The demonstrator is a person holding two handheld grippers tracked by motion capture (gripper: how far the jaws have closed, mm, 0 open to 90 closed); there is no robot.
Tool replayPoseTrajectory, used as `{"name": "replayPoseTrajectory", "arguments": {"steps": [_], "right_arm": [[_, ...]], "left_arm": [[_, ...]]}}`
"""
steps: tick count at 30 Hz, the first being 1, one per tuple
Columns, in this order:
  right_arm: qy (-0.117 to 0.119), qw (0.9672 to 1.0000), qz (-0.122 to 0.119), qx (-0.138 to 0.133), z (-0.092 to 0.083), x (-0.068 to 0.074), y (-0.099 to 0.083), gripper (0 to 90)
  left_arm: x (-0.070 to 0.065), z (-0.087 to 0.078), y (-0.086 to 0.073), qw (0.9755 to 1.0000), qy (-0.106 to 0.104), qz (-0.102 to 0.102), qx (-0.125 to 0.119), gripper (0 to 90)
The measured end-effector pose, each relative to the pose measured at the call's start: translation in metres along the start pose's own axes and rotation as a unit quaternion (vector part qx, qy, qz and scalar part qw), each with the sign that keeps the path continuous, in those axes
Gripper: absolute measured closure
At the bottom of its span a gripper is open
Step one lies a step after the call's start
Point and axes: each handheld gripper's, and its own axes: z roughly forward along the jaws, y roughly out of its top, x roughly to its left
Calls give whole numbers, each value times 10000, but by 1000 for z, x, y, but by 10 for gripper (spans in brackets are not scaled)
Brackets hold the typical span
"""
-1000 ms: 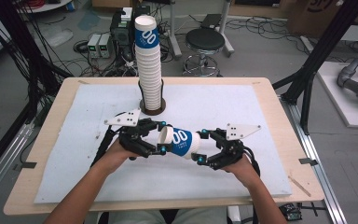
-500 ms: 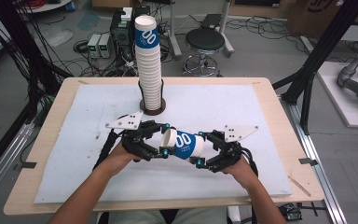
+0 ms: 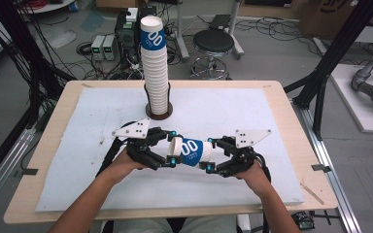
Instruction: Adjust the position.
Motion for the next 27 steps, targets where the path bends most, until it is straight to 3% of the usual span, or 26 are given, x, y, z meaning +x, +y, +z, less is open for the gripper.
{"name": "replayPoseTrajectory", "arguments": {"steps": [2,4,6,10,14,19,21,27], "right_arm": [[4,10000,-36,85,0,0,2,311],[30,9998,-70,189,0,0,4,311],[22,9994,-87,327,-1,0,7,311],[-5,9985,-155,516,-3,-1,14,311],[-61,9953,-253,933,-6,-1,24,311],[-15,9880,-466,1472,-2,-1,38,311],[1,9845,-526,1676,1,0,43,311],[-79,9687,-750,2366,12,0,57,311]], "left_arm": [[-2,-1,0,9998,93,-30,153,304],[-3,-2,0,9989,316,-205,277,195],[-3,-7,1,9980,389,-322,389,156],[-7,-17,5,9965,561,-180,598,156],[-7,-26,13,9935,676,-59,912,156],[-6,-29,23,9898,707,40,1240,156],[-5,-28,28,9886,626,72,1368,156],[-5,-18,34,9847,480,106,1672,158]]}}
